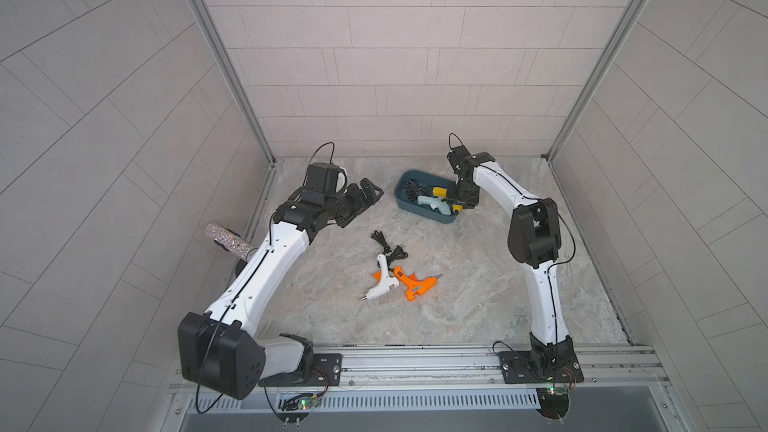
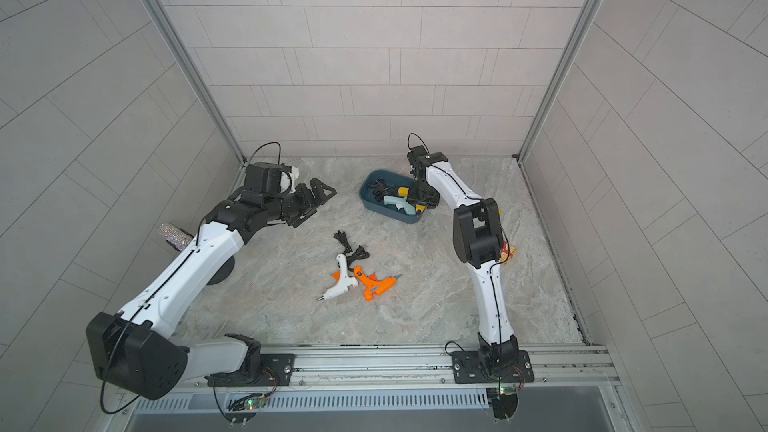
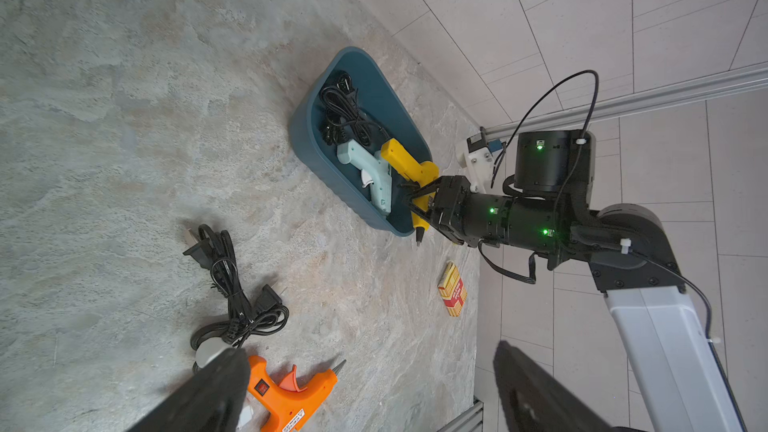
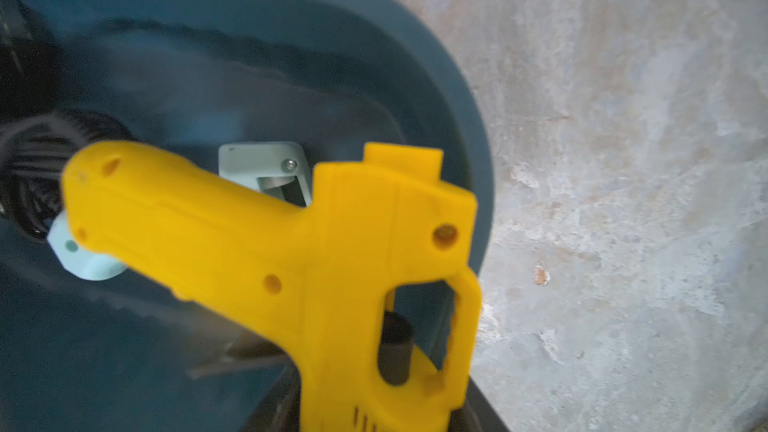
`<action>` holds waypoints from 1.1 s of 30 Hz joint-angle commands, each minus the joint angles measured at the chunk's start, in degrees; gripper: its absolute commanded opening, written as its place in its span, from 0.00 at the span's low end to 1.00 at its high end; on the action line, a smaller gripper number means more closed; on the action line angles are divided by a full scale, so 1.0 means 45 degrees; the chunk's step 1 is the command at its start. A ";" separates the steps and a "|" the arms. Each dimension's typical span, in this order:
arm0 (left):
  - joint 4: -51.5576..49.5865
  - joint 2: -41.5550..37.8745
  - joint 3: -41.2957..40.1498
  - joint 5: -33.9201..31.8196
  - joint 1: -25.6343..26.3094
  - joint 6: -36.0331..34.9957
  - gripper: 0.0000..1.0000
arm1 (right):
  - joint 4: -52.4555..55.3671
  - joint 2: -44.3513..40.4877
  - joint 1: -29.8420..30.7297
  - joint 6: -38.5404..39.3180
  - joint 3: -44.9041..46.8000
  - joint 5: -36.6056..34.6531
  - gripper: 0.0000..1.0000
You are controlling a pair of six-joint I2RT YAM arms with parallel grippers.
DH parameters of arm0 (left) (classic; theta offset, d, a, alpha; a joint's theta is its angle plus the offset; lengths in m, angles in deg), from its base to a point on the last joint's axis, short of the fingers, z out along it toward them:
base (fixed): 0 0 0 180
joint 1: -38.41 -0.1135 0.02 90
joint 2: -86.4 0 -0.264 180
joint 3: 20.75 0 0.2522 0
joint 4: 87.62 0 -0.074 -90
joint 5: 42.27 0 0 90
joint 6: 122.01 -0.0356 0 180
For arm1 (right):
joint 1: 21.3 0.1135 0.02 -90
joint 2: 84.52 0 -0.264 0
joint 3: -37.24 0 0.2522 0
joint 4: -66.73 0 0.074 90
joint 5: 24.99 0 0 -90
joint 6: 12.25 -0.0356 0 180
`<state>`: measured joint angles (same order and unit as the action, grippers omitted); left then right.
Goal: Put the hot melt glue gun into the storage box
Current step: Place the hot melt adhesive gun in the storage box.
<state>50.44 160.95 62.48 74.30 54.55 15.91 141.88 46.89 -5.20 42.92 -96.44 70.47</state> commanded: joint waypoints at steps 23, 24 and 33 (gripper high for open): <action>-0.0066 -0.1157 -0.0980 -0.0271 -0.0298 -0.0107 0.95 | 0.0704 -0.0536 0.0411 0.0104 -0.0559 0.0127 0.09; -0.0076 -0.1172 -0.1001 -0.0279 -0.0292 -0.0101 0.95 | 0.0695 -0.0448 0.0427 0.0085 -0.0559 0.0183 0.08; -0.0161 -0.1207 -0.1014 -0.0269 -0.0391 -0.0072 0.95 | 0.0712 0.0498 0.0422 -0.0043 -0.0580 0.0234 0.07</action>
<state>50.33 156.99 58.53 73.31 53.22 15.96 143.60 46.79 -3.52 43.13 -99.54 71.78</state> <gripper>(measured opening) 0.951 0.072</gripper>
